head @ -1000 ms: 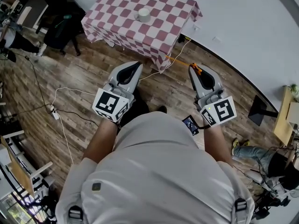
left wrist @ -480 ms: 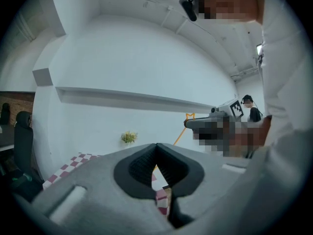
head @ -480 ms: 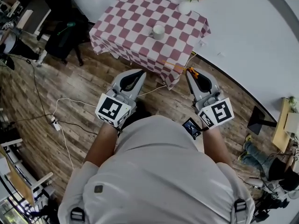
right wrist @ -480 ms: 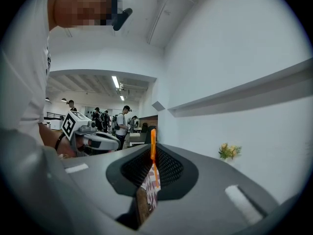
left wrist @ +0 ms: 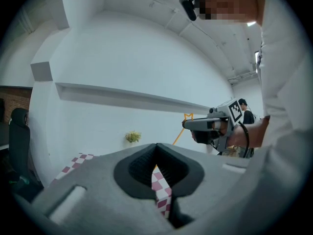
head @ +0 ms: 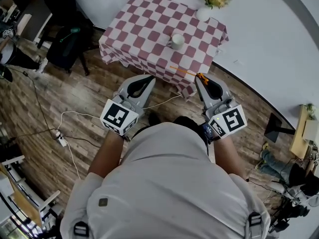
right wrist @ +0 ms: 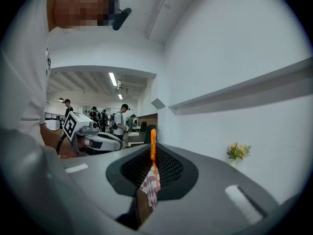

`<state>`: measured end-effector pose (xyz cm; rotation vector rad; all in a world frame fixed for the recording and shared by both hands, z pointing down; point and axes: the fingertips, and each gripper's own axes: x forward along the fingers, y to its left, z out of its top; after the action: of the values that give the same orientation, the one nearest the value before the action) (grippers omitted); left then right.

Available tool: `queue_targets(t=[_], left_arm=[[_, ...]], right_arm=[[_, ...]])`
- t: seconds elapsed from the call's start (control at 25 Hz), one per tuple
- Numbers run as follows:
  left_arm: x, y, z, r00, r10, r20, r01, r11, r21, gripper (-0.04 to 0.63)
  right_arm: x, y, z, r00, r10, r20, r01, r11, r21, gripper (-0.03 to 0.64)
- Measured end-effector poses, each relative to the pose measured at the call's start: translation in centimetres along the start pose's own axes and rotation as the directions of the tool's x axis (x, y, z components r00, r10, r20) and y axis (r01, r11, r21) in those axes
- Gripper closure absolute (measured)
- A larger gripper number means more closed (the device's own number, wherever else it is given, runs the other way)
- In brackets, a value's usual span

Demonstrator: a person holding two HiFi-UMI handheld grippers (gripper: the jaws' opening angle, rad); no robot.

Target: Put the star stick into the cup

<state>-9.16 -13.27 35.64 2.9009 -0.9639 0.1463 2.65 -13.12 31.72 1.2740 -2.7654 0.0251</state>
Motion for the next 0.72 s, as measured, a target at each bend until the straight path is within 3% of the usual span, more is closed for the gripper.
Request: queue_targets(t=[0.28, 0.48, 0.72], left_arm=[[1.7, 2.1, -0.5, 1.000, 0.000, -0.010, -0.001, 1.000, -0.011, 0.591], [3.1, 4.3, -0.9, 0.998, 0.062, -0.015, -0.063, 0.996, -0.065, 0.591], [5.1, 7.2, -1.3, 0.990, 0.140, -0.031, -0.142, 0.987, -0.073, 0.591]], right_arm=[[2.2, -1.9, -1.0, 1.000, 0.004, -0.013, -0.004, 1.000, 0.020, 0.588], [4.3, -4.4, -2.0, 0.999, 0.032, -0.027, -0.031, 0.999, 0.033, 0.588], [7.4, -7.5, -2.4, 0.995, 0.090, -0.044, -0.088, 0.995, 0.039, 0.588]])
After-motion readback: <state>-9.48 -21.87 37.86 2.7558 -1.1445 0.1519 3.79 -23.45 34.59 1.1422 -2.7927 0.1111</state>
